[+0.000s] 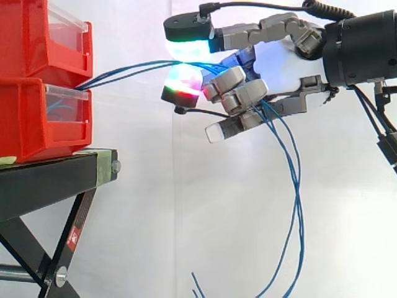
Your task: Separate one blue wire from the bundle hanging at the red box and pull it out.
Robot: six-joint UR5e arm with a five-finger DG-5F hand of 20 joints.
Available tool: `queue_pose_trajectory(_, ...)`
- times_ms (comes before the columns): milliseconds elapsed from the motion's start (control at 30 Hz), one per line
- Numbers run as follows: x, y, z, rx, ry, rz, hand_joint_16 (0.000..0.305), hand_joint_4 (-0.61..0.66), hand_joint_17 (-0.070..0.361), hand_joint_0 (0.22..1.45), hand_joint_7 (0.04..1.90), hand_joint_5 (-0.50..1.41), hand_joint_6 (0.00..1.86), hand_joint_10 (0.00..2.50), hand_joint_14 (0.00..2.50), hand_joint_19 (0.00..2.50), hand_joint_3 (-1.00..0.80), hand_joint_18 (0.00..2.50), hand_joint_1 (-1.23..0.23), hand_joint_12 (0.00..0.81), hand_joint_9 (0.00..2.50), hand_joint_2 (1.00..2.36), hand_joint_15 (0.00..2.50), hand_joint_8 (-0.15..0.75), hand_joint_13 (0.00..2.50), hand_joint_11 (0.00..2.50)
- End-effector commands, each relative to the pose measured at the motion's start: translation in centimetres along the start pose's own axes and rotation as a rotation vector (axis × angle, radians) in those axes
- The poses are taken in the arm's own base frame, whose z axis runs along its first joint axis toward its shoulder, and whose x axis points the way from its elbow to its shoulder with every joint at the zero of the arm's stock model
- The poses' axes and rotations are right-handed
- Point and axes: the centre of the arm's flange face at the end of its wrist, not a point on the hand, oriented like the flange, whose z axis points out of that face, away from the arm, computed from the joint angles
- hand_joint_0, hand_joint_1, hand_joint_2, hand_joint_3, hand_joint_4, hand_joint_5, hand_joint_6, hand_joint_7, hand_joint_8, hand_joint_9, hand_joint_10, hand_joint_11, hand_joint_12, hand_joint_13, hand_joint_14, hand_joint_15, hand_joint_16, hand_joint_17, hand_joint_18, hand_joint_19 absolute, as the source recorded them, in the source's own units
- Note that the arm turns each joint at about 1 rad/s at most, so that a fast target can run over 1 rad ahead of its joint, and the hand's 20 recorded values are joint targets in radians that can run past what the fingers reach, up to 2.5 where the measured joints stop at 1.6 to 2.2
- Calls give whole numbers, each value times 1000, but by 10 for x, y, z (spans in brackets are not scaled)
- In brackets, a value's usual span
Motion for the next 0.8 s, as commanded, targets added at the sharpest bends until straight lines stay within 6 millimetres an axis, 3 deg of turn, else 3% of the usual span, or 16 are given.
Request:
queue_pose_trajectory(0,0,0,0,1,0,0,51,231,115,609,1220,-218,876,748,620,739,-87,738,-862,354,867,1037,1599,334,1191,1657)
queue_pose_trajectory(567,0,-1,0,4,0,-2,45,236,101,644,1269,-266,868,540,450,607,-218,620,-1000,374,696,1028,1673,321,1056,1769)
queue_pose_trajectory(767,0,0,0,2,0,-1,45,239,101,618,1310,-271,881,474,539,634,-143,626,-1022,374,666,1035,1676,325,998,1801)
